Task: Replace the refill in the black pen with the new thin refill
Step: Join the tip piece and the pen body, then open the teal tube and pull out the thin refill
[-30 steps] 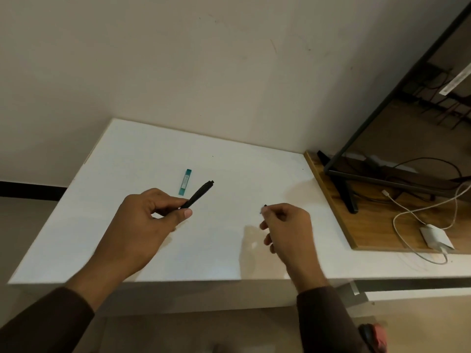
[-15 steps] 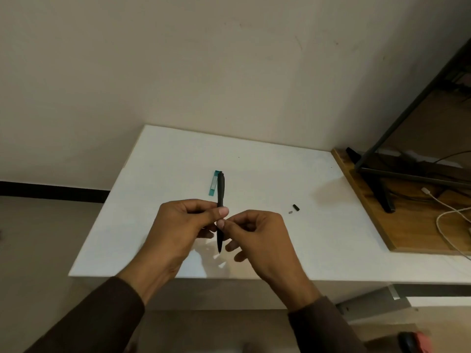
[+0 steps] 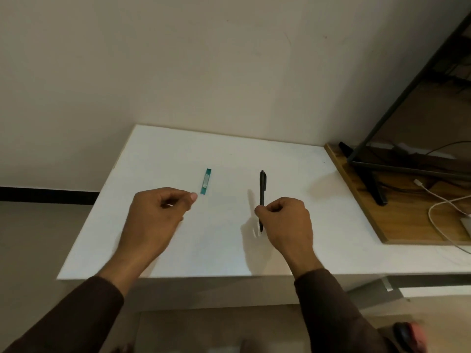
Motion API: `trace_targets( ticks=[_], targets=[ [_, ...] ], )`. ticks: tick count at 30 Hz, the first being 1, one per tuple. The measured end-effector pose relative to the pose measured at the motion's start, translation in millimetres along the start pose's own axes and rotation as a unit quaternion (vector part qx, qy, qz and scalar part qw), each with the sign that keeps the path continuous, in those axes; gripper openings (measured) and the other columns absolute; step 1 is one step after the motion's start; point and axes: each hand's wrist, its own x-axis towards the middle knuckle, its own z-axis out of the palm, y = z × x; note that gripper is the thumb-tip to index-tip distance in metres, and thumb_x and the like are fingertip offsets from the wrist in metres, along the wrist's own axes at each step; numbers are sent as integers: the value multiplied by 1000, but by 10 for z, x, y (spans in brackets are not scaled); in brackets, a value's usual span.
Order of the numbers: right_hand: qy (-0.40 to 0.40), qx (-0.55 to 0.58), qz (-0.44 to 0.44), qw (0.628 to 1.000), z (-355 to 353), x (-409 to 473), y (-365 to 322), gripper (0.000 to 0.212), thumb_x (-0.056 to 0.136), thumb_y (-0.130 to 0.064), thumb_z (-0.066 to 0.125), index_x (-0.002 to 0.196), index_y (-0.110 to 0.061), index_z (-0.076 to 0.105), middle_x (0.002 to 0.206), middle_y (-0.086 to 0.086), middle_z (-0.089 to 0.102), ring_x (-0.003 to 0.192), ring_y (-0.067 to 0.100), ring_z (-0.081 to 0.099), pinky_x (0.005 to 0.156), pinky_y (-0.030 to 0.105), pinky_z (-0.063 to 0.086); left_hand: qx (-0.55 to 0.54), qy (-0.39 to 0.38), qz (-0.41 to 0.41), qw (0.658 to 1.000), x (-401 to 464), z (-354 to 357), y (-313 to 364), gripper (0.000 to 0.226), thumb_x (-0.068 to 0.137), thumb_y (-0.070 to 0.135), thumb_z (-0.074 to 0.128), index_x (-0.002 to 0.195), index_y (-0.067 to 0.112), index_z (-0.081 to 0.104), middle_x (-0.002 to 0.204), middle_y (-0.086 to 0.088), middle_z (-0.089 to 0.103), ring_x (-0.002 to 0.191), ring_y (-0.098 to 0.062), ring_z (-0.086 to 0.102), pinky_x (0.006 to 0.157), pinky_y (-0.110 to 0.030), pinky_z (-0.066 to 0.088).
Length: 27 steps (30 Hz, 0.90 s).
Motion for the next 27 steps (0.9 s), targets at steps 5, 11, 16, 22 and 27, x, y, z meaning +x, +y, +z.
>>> trace_targets(
  ticks=[5, 11, 16, 22, 27],
  targets=[
    [-25, -48, 19, 998, 84, 107, 65, 30, 78, -29, 71, 67, -2, 74, 62, 10, 73, 47, 19, 61, 48, 25, 45, 55, 7, 18, 998, 18, 18, -66, 16, 90, 32, 75, 100, 20, 81, 88, 16, 73, 86, 0, 66, 74, -12, 44],
    [-33, -42, 24, 998, 55, 133, 84, 33, 75, -25, 71, 58, 3, 68, 45, 4, 58, 39, 14, 48, 44, 21, 38, 92, 6, 25, 995, 44, 30, -121, 21, 91, 31, 75, 103, 15, 80, 92, 7, 73, 85, 0, 64, 75, -12, 42],
    [-10, -9, 2, 1000, -12, 93, 121, 44, 79, -30, 72, 51, -1, 56, 45, 11, 51, 40, 15, 43, 47, 24, 40, 110, 4, 15, 994, 60, 75, -181, 26, 92, 29, 74, 109, 10, 79, 99, 0, 75, 93, -15, 67, 84, -25, 46],
    [69, 36, -47, 996, -104, -68, 6, 29, 91, -46, 65, 71, -25, 68, 54, -10, 65, 55, 7, 62, 51, 23, 41, 147, 43, 19, 988, 261, 316, -161, 30, 88, 27, 78, 108, 5, 77, 86, -4, 71, 78, -19, 64, 70, -19, 46],
    [78, 48, -70, 993, -56, -154, -95, 27, 94, -42, 64, 75, -24, 67, 58, -10, 60, 51, 6, 56, 48, 20, 34, 169, 73, -7, 983, 592, 603, -110, 43, 84, 39, 80, 107, 3, 75, 102, -12, 74, 94, -31, 70, 89, -42, 58]
  ],
)
